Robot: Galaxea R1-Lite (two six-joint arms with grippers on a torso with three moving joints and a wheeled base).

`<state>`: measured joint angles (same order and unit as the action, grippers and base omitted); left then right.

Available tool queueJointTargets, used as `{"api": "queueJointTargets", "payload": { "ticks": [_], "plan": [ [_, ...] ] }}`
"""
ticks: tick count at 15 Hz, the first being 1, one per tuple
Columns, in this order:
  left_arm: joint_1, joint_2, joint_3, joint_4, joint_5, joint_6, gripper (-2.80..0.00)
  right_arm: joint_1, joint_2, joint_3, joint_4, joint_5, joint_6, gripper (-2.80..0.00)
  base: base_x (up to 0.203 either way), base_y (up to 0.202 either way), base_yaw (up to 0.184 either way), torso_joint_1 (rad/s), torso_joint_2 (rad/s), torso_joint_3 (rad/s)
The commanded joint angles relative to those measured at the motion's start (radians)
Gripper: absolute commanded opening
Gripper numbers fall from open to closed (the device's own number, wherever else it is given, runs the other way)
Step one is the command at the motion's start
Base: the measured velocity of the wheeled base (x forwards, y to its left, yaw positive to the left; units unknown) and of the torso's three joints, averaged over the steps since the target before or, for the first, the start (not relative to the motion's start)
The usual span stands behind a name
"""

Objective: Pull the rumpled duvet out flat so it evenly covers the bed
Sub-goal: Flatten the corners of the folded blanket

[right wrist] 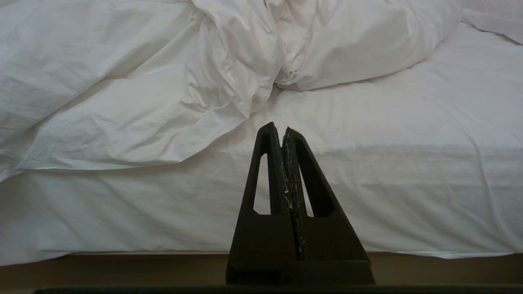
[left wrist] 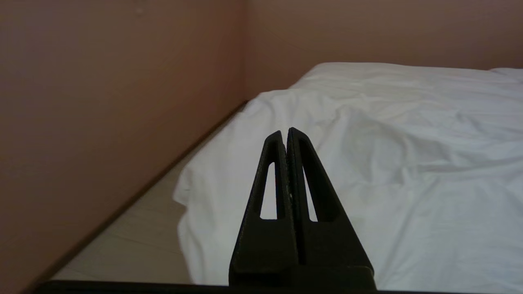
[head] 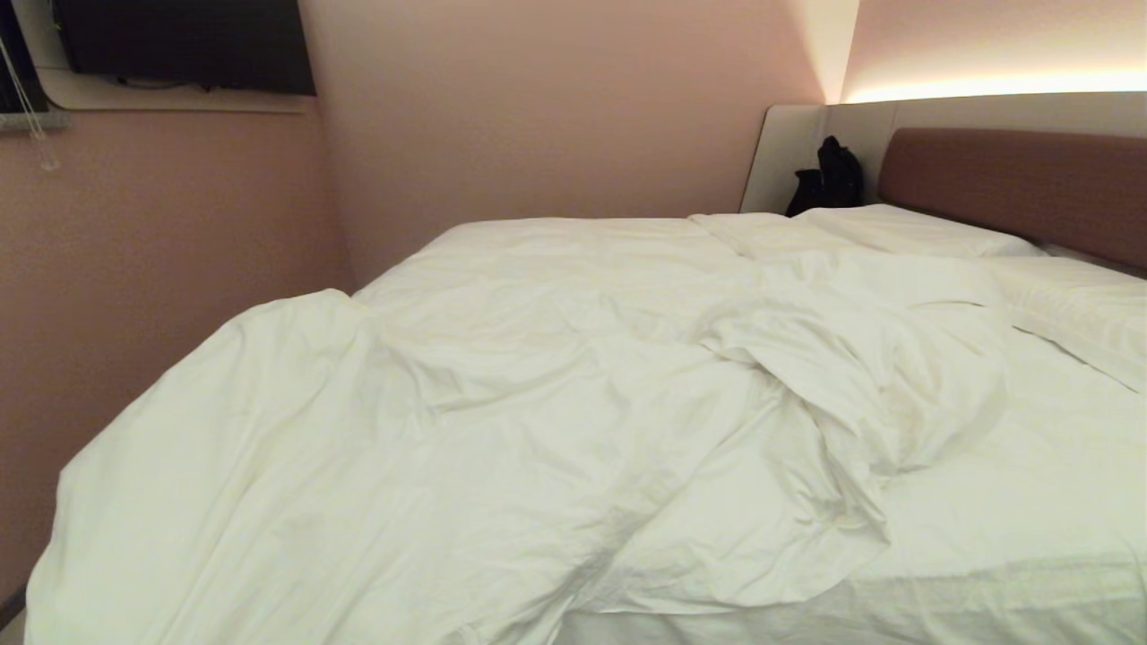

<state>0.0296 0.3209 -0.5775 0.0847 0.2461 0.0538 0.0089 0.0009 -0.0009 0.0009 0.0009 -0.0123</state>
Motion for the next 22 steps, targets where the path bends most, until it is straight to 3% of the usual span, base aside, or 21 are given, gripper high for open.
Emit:
{"api": "queueJointTargets", "payload": {
  "ticks": [1,6,13,17,22],
  "plan": [
    [-0.034,-0.107,0.051,0.003,0.039,0.02,-2.8,0.0,0.001,-0.001,0.0,0.001,0.0,-2.8,0.0,0.0,0.0,0.0,0.0,0.0],
    [-0.034,-0.267,0.227,-0.002,0.024,0.048,-2.8,0.0,0.001,0.001,0.0,0.0,0.0,-2.8,0.0,0.0,0.0,0.0,0.0,0.0],
    [-0.034,-0.321,0.476,-0.147,-0.229,0.005,-2.8,0.0,0.001,0.001,0.0,0.0,0.0,-2.8,0.0,0.0,0.0,0.0,0.0,0.0],
    [-0.034,-0.321,0.57,-0.152,-0.237,0.001,-2.8,0.0,0.001,0.001,-0.001,0.001,0.0,-2.8,0.0,0.0,0.0,0.0,0.0,0.0],
    [-0.034,-0.321,0.577,-0.082,-0.241,-0.061,-2.8,0.0,0.001,0.001,0.001,0.001,0.0,-2.8,0.0,0.0,0.0,0.0,0.0,0.0]
  ]
}}
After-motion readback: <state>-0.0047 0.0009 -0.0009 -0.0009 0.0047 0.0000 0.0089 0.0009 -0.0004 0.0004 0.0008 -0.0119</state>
